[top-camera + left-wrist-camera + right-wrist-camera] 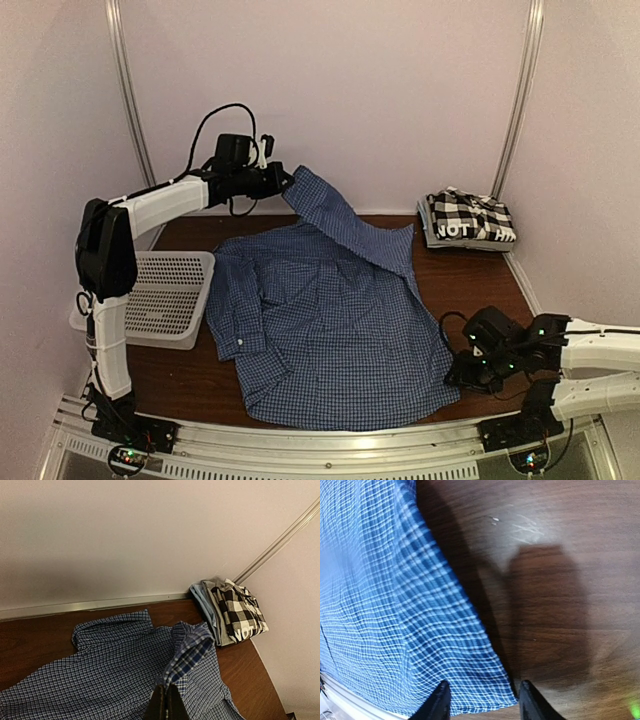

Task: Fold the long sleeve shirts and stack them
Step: Pick up the flattened shirt from the center of the board.

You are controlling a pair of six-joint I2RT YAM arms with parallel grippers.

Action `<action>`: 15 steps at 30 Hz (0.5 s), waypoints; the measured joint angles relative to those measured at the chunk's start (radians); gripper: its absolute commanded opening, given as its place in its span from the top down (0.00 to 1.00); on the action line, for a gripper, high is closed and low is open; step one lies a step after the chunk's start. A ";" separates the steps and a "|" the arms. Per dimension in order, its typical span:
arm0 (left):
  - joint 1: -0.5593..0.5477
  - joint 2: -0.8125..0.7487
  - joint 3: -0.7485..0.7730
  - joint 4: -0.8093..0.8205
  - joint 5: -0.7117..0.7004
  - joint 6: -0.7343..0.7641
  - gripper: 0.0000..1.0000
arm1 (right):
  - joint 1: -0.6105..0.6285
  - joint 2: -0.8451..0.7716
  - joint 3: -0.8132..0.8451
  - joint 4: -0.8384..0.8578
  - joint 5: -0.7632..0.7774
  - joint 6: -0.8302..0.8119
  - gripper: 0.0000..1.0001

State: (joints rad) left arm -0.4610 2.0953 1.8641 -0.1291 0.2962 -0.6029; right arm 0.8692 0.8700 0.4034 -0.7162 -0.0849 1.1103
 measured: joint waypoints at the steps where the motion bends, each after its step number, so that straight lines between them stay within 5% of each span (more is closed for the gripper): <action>1: 0.000 0.000 0.000 0.000 0.000 0.000 1.00 | 0.000 -0.007 -0.005 -0.004 0.000 0.004 0.56; 8: 0.000 0.001 0.000 0.000 0.002 0.000 1.00 | 0.027 0.047 -0.013 -0.010 0.012 0.032 0.62; 15: 0.000 0.002 0.000 0.000 0.004 0.000 1.00 | 0.079 0.125 0.016 0.005 0.037 0.048 0.89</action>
State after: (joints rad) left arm -0.4610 2.0968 1.8641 -0.1291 0.3004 -0.6029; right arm 0.9482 0.9951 0.4198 -0.7113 -0.0479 1.1587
